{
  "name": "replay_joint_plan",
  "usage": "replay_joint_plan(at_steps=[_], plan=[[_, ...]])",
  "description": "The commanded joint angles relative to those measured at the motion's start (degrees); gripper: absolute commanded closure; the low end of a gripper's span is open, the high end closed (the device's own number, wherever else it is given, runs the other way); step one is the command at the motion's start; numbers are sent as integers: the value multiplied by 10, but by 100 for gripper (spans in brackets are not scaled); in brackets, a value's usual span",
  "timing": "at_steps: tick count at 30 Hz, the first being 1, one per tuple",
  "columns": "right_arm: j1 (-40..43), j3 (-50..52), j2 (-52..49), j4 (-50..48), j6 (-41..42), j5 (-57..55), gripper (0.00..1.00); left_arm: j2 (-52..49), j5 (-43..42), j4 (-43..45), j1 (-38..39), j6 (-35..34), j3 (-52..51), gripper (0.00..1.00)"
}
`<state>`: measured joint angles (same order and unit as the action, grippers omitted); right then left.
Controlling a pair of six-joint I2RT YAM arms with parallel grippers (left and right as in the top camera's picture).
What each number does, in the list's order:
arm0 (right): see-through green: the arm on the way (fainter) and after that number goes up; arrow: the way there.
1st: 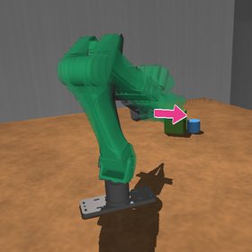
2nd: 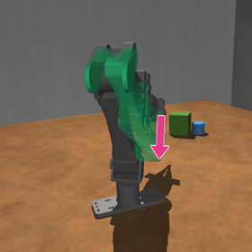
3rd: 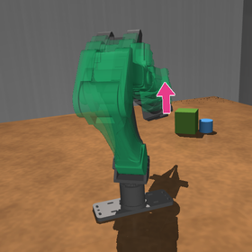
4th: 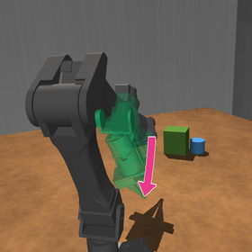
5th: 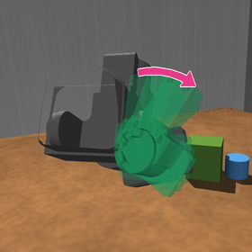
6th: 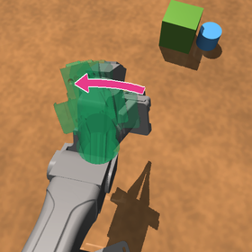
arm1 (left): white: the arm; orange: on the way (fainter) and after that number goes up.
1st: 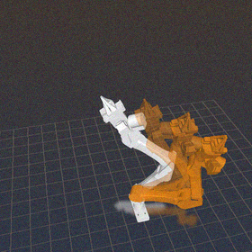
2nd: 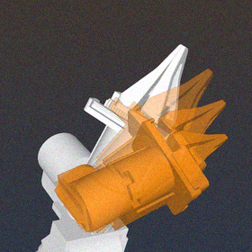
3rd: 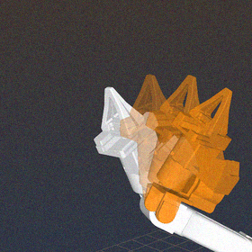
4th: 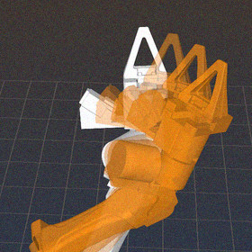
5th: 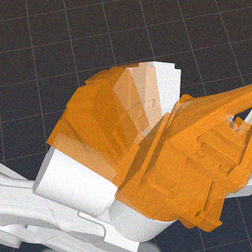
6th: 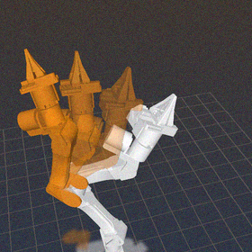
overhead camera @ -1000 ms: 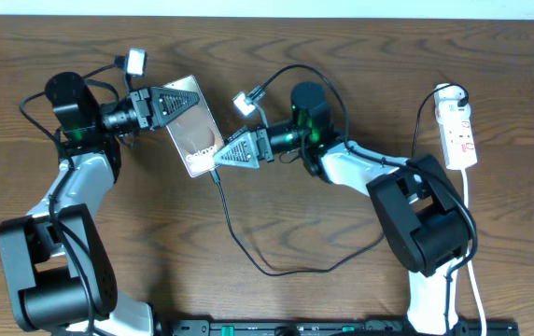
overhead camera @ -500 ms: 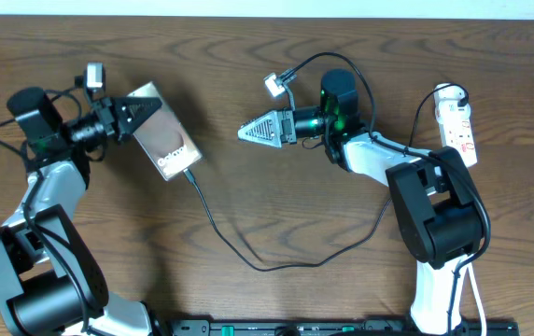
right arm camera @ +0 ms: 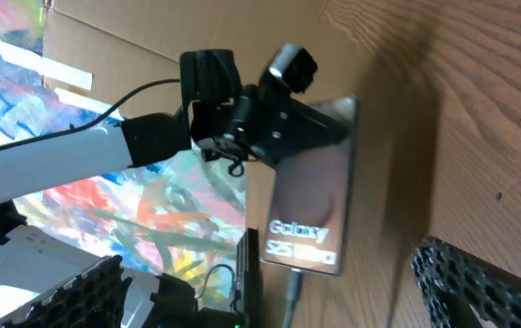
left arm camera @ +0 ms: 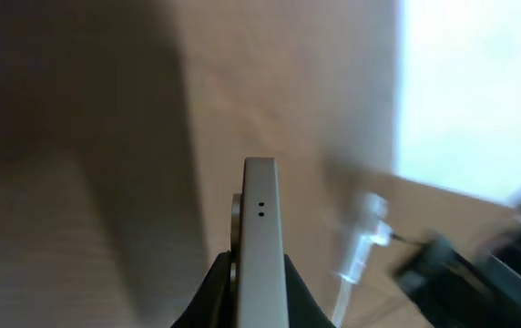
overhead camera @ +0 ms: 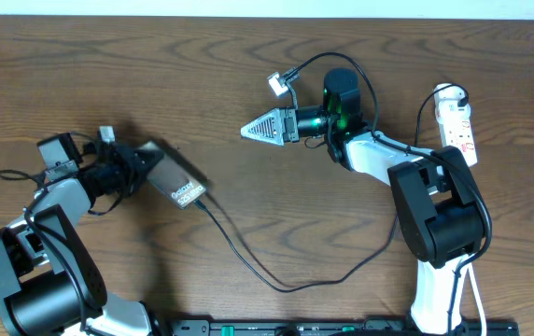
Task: Plug charger to phone and switch on socket
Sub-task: 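Lower the phone flat onto the table with the left gripper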
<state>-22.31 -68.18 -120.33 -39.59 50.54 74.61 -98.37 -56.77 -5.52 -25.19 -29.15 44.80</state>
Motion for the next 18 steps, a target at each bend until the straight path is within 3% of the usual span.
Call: replay_joint_plan(at_steps=[1, 10, 18], plan=[[1, -7, 4, 2, 2, -1, 1, 0, 121, -24, -3, 11, 5, 93], [1, -7, 4, 2, 2, -1, 1, -1, 231, -78, -3, 10, 4, 93], [0, -7, 4, 2, 2, -1, 1, -1, 245, -90, -3, 10, 4, 91]])
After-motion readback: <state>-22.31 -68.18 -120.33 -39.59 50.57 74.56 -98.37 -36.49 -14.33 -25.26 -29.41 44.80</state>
